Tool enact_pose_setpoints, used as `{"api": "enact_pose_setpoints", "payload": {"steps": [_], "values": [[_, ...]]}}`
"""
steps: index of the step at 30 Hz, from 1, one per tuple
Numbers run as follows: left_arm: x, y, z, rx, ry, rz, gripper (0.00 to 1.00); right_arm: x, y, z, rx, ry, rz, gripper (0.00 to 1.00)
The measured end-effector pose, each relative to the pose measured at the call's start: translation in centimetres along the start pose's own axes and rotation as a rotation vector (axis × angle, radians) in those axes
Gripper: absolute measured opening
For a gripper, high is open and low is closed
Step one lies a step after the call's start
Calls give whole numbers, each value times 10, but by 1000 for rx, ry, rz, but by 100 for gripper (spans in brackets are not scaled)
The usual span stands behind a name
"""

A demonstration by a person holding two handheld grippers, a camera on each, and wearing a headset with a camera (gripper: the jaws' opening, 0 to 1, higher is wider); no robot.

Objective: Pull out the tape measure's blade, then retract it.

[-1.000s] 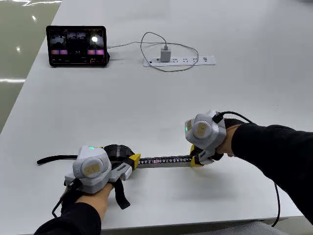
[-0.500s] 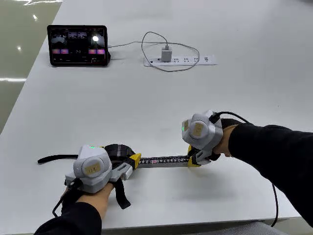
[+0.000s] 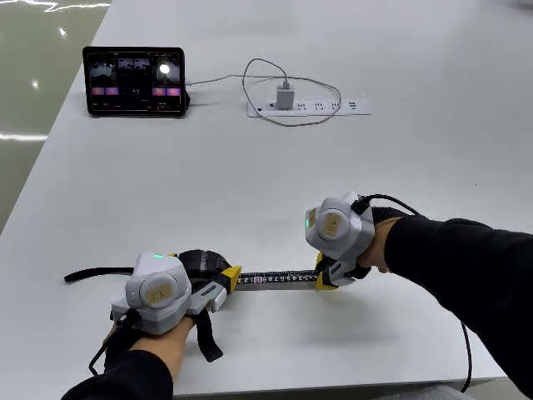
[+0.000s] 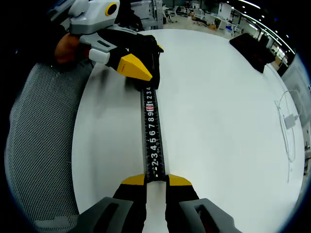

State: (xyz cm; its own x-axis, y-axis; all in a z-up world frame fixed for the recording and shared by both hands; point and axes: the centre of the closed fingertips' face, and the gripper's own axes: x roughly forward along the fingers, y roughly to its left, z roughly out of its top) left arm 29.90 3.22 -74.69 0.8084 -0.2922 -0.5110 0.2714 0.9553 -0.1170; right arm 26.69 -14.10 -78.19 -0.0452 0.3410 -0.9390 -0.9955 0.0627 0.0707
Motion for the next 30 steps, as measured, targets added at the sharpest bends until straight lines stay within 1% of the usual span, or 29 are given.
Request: {"api": "enact_pose_setpoints", "payload": {"steps": [19,23,30], "values": [[0,0,0,1,1,-2,62,4,1,10,-5,1,4,10],[0,0,0,1,1,-2,62,5,1,12,8,0,5,10],[0,0,0,1,1,-3,62,6,2,15,-4,3,6,10]]}}
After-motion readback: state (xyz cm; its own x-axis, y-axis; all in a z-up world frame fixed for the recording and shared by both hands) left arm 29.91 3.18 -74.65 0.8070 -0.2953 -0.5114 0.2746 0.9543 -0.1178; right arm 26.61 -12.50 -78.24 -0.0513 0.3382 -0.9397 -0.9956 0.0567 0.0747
